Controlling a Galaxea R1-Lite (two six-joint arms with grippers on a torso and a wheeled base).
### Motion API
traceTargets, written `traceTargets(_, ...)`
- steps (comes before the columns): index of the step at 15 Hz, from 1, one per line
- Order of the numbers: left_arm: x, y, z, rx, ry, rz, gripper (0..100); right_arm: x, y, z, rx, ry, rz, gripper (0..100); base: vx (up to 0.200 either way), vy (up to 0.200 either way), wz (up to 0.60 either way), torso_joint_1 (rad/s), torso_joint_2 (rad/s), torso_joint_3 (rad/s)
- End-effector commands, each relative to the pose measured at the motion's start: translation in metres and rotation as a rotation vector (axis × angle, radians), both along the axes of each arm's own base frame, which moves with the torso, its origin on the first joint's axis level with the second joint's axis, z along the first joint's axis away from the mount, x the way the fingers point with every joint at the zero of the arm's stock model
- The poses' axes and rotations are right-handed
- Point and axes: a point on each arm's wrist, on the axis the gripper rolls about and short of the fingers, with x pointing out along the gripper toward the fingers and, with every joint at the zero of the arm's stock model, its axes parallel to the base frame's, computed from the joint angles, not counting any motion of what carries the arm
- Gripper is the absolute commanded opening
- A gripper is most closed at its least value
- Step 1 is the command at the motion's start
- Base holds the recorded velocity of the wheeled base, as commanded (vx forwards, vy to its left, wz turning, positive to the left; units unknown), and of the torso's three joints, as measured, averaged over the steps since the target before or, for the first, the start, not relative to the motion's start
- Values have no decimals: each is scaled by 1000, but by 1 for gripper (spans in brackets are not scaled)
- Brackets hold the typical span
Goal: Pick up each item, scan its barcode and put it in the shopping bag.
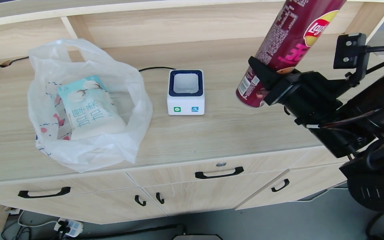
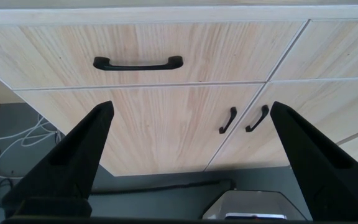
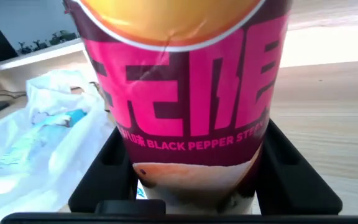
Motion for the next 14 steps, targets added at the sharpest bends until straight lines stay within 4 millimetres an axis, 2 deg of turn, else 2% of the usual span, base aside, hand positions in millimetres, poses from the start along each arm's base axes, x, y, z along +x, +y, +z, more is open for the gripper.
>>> traceTargets(1,0,0,0,0,1,0,100,-40,24,6,52,15,144,0,0,0,0,0,0,0)
traceTargets(2,0,0,0,1,1,0,100,-66,42,3,84,37,272,0,0,0,0,0,0,0)
traceTargets(3,0,0,0,1,-1,0,100,-82,50,-1,91,60,344,0,0,0,0,0,0,0)
traceTargets(6,0,0,0,1,1,0,100,-122,60,-16,93,160,519,0,0,0,0,0,0,0)
traceTargets(8,0,0,0,1,1,0,100,-143,59,-20,128,219,622,0,0,0,0,0,0,0)
traceTargets(10,0,0,0,3,1,0,100,-147,54,-12,200,252,671,0,0,0,0,0,0,0)
traceTargets(14,0,0,0,3,2,0,100,-143,59,2,306,298,745,0,0,0,0,0,0,0)
